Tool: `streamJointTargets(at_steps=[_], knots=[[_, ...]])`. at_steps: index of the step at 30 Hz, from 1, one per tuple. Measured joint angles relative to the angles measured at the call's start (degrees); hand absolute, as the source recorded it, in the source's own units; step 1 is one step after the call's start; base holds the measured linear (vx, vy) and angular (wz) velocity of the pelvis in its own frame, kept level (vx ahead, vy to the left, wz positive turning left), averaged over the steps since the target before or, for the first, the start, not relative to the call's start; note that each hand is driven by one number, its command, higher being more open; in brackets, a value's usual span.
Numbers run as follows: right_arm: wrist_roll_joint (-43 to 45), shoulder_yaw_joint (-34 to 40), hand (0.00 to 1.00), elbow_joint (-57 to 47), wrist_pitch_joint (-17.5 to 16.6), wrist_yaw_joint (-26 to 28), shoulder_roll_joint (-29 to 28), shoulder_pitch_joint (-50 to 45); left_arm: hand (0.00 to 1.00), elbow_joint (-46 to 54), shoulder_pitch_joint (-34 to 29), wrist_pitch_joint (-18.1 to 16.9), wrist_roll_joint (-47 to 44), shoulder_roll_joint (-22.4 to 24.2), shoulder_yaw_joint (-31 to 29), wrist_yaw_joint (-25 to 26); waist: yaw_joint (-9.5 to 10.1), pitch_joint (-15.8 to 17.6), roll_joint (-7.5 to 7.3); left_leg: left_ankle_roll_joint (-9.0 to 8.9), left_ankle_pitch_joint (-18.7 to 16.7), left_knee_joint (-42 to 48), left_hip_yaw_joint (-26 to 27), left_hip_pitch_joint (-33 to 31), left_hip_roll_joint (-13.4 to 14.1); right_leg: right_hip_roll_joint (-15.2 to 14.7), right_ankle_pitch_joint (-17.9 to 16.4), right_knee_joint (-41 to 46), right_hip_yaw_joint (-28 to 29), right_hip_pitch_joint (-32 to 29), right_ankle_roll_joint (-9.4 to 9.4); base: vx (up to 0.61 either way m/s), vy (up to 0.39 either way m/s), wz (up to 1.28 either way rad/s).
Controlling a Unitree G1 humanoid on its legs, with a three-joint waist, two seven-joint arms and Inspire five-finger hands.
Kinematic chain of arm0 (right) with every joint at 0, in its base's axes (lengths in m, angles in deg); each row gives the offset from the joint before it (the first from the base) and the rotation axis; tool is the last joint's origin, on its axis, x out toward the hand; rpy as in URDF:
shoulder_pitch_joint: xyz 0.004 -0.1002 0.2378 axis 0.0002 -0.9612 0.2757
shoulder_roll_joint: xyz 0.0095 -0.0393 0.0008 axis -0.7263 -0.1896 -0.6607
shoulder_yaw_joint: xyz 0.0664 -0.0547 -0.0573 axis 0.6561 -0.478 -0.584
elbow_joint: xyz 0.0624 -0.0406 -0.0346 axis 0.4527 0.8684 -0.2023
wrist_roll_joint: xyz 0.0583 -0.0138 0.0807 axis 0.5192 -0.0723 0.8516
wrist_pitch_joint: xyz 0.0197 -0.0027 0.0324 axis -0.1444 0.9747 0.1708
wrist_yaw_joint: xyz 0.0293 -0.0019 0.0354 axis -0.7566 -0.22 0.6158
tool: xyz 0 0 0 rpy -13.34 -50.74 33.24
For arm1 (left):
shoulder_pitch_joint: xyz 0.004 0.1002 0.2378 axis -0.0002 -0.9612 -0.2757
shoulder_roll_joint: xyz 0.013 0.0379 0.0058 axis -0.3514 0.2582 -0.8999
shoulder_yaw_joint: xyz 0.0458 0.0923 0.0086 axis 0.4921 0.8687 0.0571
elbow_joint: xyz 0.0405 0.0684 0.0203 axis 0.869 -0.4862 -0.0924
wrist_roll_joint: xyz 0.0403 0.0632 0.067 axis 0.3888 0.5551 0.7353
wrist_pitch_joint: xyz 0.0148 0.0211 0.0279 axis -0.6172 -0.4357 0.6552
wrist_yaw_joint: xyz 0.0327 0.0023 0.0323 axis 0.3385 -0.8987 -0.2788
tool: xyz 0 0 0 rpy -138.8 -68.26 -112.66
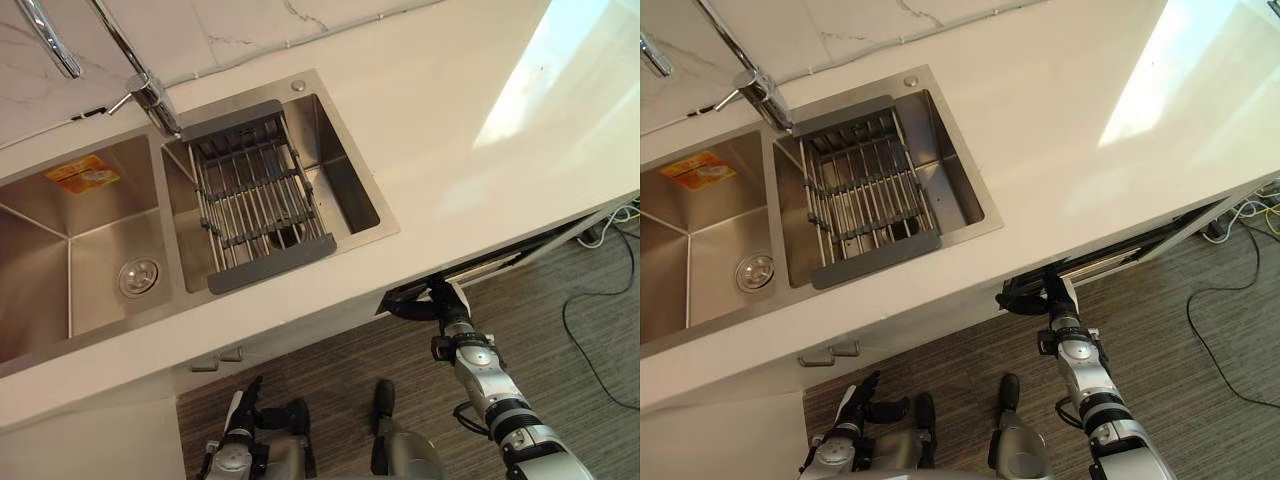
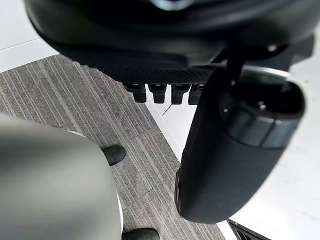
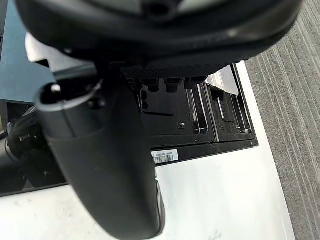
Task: Walk over to the sink, pick up the cup, carry it to the dishwasher, place the cup inside the dishwasher, then close the dishwasher door
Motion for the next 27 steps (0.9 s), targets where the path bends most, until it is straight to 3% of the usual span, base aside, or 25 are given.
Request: streamJointTargets(at_steps=[6,17,21,27], knots=[[-0.26,-0.10,1.00,-6.42,0.47,1.18,1.41,-3.99,1.00,0.30,0.00,0.01,0.00,-0.10,0.59,0.00,-0.19,0.16,-0.23,0.00,0.01,-0.02,-0.11,0.26,0.03,0.06,0.02,0.01,0.03,0.26,-0.02,0.00,0.000,0.00],[-5.04,0.14,1.00,-28.43,-0.28,7.27,1.51,-20.80,1.00,0.45,-0.58,0.03,-0.05,-1.21,0.54,-0.03,-1.55,0.16,-2.30,-0.04,-0.63,0.03,-0.74,3.63,-0.05,0.19,-0.29,0.00,1.25,3.23,0.32,0.00,0.017,-0.04],[-8.91,0.43,1.00,-29.88,-2.18,8.58,-1.52,-25.43,1.00,0.52,-1.13,0.03,-0.04,-2.46,0.48,-0.03,-1.52,-1.47,-4.94,-0.21,-1.23,0.29,-0.18,4.77,0.13,0.33,-0.68,-0.03,1.92,4.12,0.66,0.00,0.004,-0.06],[-17.05,2.94,1.00,-25.70,-3.18,8.37,-6.26,-30.42,1.00,0.74,-2.09,0.04,-0.04,-2.64,-0.36,-0.03,-1.56,-3.24,-5.89,-0.07,-2.04,0.57,0.78,6.23,-0.02,-0.05,-0.68,-0.03,2.78,5.25,0.68,0.01,0.021,-0.09]])
